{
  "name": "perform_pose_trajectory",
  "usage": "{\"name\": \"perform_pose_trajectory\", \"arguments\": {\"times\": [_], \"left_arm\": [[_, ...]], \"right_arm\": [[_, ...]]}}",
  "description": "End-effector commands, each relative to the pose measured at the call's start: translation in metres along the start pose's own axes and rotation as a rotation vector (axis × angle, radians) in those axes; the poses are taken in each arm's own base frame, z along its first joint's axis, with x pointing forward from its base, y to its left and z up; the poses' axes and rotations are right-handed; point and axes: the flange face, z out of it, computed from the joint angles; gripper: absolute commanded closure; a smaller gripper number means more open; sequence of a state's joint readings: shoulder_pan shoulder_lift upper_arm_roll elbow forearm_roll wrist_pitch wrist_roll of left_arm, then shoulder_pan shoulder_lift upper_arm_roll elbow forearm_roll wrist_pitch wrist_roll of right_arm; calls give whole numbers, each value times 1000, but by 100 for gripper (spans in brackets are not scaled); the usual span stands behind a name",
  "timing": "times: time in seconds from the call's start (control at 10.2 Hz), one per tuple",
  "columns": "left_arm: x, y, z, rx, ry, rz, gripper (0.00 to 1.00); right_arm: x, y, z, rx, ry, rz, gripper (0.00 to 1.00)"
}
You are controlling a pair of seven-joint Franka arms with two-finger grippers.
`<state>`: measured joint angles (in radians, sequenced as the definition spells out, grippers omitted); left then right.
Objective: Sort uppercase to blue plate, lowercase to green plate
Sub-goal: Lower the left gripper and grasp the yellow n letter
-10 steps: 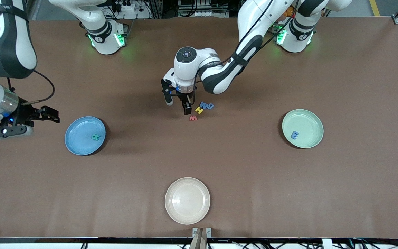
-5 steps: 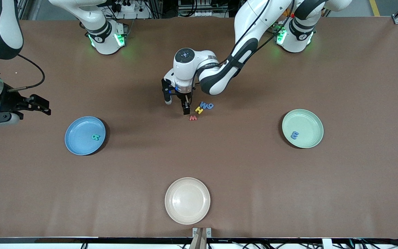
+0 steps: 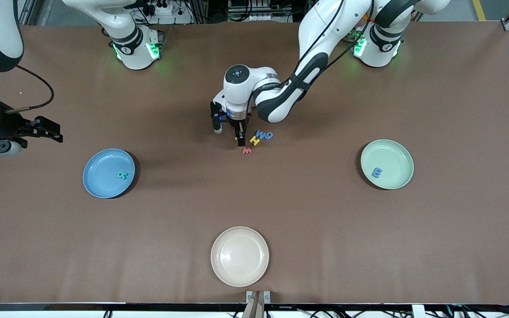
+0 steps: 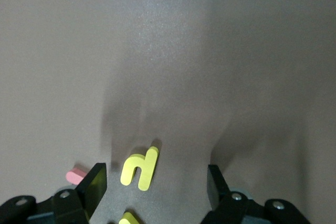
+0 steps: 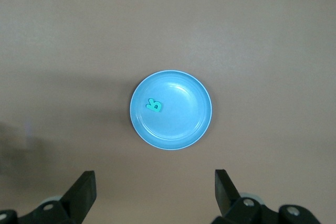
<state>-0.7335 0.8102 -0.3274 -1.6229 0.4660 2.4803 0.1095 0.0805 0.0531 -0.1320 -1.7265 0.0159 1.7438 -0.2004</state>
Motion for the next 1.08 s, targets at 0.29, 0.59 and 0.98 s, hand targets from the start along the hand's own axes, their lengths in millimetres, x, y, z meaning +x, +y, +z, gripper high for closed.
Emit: {"name": "perform_pose_trajectory", "arguments": {"times": [0.29, 0.59, 0.98], "left_arm": [[-3, -2, 12, 13, 1, 49, 15], [-3, -1, 14, 9, 8, 47, 18], [-3, -7, 17, 8, 31, 37, 22]], "right_arm": [[3, 7, 5, 6, -18, 24, 0], [5, 8, 8, 6, -24, 25, 0], [6, 8, 9, 6, -24, 27, 0]]}}
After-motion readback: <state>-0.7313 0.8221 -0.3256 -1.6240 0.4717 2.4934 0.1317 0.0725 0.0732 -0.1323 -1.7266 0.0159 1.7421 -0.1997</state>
